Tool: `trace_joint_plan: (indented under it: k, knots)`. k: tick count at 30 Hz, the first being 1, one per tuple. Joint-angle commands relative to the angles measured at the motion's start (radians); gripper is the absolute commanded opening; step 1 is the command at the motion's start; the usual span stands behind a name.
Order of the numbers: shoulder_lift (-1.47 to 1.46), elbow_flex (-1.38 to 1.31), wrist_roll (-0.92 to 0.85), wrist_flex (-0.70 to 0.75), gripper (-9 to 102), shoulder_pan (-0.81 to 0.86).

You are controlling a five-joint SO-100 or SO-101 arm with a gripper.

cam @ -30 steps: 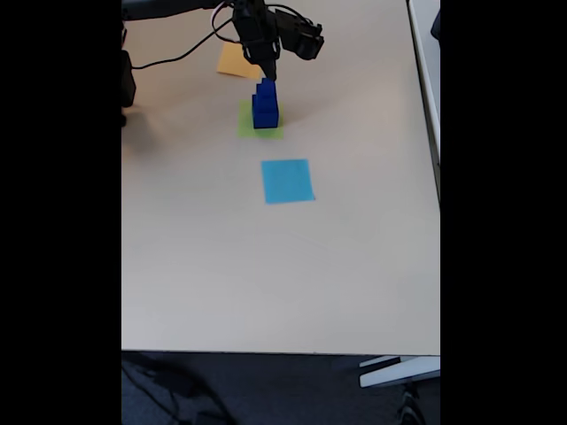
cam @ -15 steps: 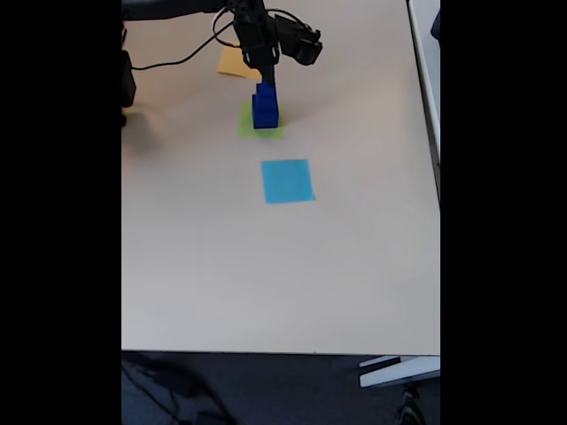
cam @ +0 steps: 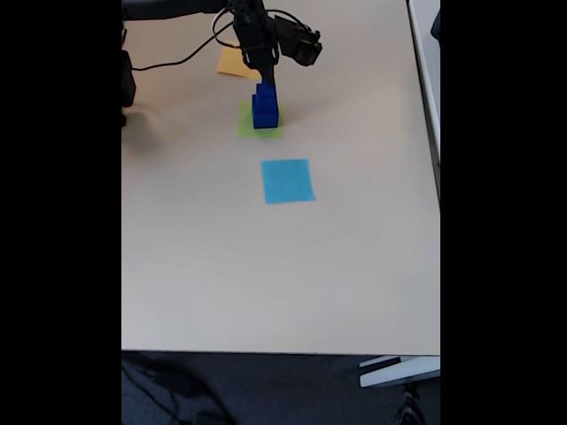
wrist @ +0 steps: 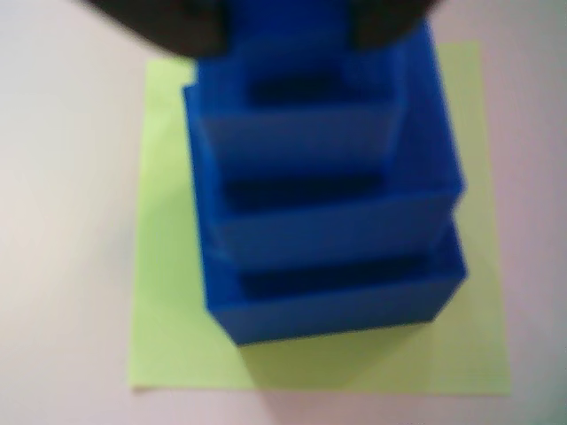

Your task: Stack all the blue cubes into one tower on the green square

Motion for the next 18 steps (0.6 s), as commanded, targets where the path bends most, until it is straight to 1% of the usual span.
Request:
trace_joint_plan:
  k: [1, 18]
  knots:
    - [0.086, 0.0, 0.014, -0.014, 0, -0.012]
    - [0.087, 0.002, 0.012, -0.02, 2, -0.014]
